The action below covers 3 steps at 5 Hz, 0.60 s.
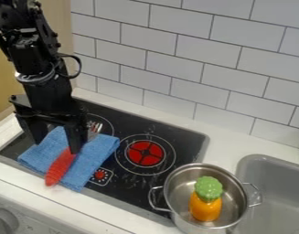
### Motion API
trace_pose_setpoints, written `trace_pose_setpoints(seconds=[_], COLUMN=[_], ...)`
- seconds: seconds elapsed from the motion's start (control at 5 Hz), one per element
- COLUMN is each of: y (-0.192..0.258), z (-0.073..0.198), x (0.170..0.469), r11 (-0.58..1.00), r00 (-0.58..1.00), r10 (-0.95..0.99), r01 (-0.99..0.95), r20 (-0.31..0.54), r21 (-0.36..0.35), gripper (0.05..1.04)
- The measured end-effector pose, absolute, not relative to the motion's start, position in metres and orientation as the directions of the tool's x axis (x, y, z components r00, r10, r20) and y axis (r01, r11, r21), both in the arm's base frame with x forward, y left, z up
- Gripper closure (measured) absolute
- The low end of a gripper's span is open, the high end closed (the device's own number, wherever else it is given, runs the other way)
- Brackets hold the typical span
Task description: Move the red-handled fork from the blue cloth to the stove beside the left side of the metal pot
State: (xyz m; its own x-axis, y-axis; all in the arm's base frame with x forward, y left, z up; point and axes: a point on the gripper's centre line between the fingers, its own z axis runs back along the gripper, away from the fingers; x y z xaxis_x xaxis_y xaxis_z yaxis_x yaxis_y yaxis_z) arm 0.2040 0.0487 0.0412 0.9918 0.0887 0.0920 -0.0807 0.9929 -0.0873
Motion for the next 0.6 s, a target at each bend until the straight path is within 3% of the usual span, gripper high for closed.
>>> trace_pose_setpoints(seconds=[0.2, 0.6], y=[0.044, 0.046], z=[0.031, 0.020], x=[0.190, 0.193], r11=[0.991, 0.991], r00=[0.995, 0.995], r10=[0.088, 0.099], r01=[-0.084, -0.095], r20=[0.040, 0.033], r21=[-0.100, -0.096], gripper=[0.085, 0.085])
